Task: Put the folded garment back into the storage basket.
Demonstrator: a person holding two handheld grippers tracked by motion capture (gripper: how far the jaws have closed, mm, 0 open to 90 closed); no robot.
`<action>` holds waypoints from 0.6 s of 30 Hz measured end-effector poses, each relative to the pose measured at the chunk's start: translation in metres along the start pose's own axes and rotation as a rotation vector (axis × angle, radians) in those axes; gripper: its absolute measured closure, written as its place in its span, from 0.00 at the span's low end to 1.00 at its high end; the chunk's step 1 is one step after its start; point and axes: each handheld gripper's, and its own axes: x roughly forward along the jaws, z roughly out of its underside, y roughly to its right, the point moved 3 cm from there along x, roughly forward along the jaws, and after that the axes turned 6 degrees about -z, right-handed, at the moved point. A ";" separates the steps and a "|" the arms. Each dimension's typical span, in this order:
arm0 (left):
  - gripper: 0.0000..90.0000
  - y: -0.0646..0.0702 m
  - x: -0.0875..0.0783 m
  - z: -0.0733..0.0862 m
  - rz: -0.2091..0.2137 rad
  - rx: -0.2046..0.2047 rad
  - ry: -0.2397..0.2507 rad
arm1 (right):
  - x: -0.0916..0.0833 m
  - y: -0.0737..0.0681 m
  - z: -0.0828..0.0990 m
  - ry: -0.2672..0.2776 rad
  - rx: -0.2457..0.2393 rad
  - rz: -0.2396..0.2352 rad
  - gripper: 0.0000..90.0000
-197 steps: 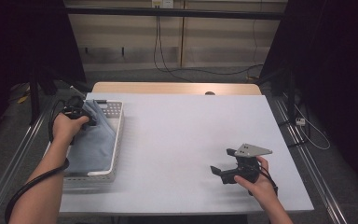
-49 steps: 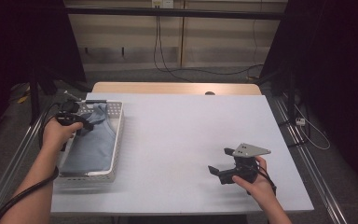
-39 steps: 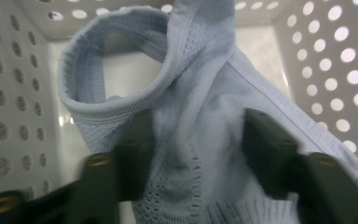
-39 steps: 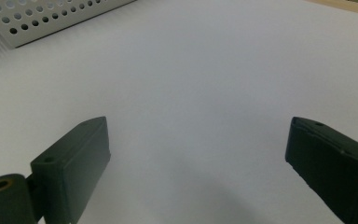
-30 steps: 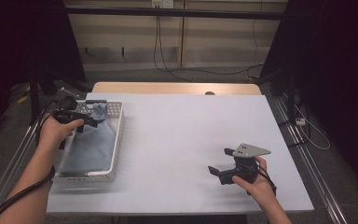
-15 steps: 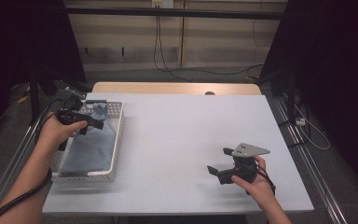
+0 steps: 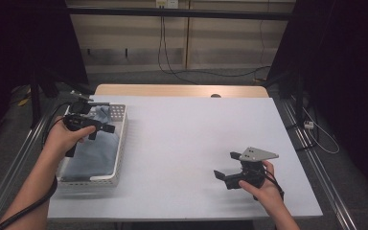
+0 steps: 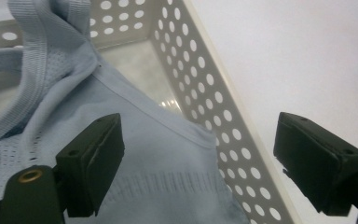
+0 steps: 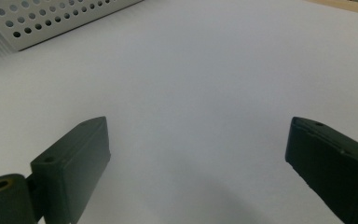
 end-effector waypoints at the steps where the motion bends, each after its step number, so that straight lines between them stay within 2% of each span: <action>1: 0.18 0.001 0.000 0.001 0.002 0.000 0.004 | 0.000 0.000 0.000 0.000 -0.001 0.000 0.07; 4: 0.18 0.001 -0.001 0.001 0.014 0.003 0.006 | 0.000 0.000 0.000 0.000 -0.002 -0.001 0.07; 8: 0.18 0.005 -0.003 0.002 0.025 -0.002 0.036 | 0.000 0.000 0.000 -0.001 -0.001 -0.001 0.07; 13: 0.17 0.016 -0.005 0.003 0.059 0.010 0.063 | 0.000 0.000 0.000 0.001 -0.001 -0.001 0.07; 18: 0.17 0.023 -0.006 0.004 0.076 0.032 0.068 | 0.000 -0.001 0.001 0.000 -0.001 -0.003 0.07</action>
